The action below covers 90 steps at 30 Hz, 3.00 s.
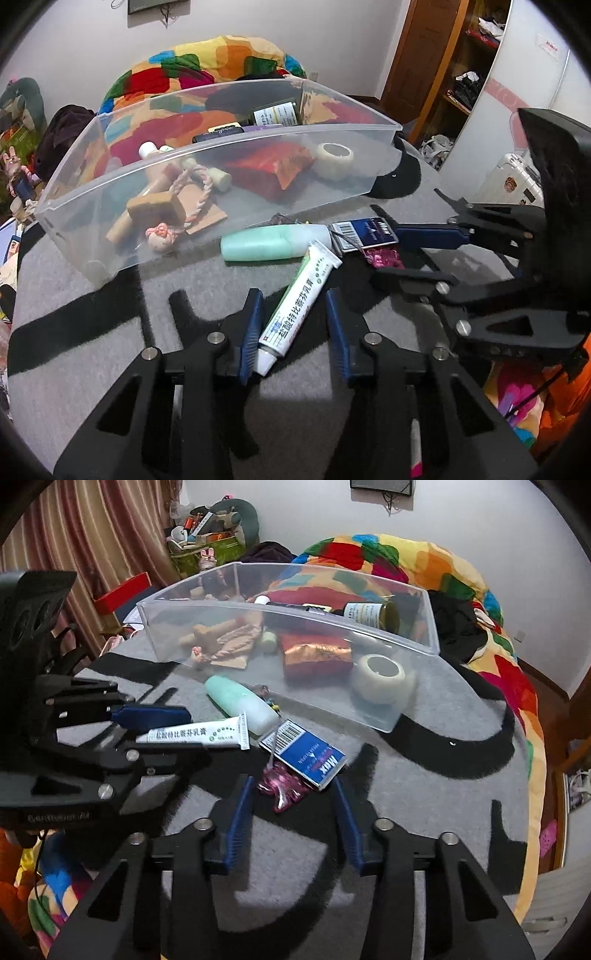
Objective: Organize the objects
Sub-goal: 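Grasp white toothpaste tube with left gripper while right gripper grasps pink hair clip, then carry toothpaste tube and hair clip into the clear box and open both grippers, then grasp mint green bottle with left gripper while right gripper grasps blue Max card box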
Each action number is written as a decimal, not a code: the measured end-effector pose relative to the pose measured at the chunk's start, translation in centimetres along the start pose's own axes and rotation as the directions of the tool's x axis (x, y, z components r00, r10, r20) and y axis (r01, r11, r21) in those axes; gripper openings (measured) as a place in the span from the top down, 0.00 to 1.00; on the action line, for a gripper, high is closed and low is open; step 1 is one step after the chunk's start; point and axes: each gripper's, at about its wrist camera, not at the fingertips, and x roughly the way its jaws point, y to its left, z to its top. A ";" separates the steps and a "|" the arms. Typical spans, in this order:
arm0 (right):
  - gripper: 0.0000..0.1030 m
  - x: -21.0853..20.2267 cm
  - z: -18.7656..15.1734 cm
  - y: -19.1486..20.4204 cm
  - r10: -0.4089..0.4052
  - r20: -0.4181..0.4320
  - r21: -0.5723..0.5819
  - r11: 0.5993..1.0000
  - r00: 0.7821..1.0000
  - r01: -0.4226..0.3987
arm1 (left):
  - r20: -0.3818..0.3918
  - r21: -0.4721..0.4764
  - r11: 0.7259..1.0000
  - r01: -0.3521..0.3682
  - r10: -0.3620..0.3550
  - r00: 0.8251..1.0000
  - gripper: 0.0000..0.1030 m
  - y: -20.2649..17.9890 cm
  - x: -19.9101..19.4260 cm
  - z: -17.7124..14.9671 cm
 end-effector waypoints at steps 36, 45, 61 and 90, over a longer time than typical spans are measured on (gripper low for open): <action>0.76 -8.3 4.3 1.3 0.025 0.282 0.107 0.993 0.959 -0.057 | 0.279 -0.132 0.989 -0.069 0.104 0.955 0.86 2.0 -8.2 0.3; 0.76 -9.9 8.4 1.8 0.013 0.371 0.104 0.993 0.929 -0.056 | 0.371 -0.184 0.981 -0.066 0.131 0.919 0.86 3.9 -11.1 2.4; 0.76 -2.8 11.6 0.6 -0.008 0.241 0.123 0.992 0.971 -0.022 | 0.271 -0.278 0.954 -0.109 0.187 0.944 0.86 8.2 -6.0 6.0; 0.63 -3.4 6.6 -0.6 -0.011 0.165 0.081 0.997 0.986 -0.003 | 0.207 -0.118 0.990 -0.079 0.102 0.973 0.61 3.1 -4.7 4.3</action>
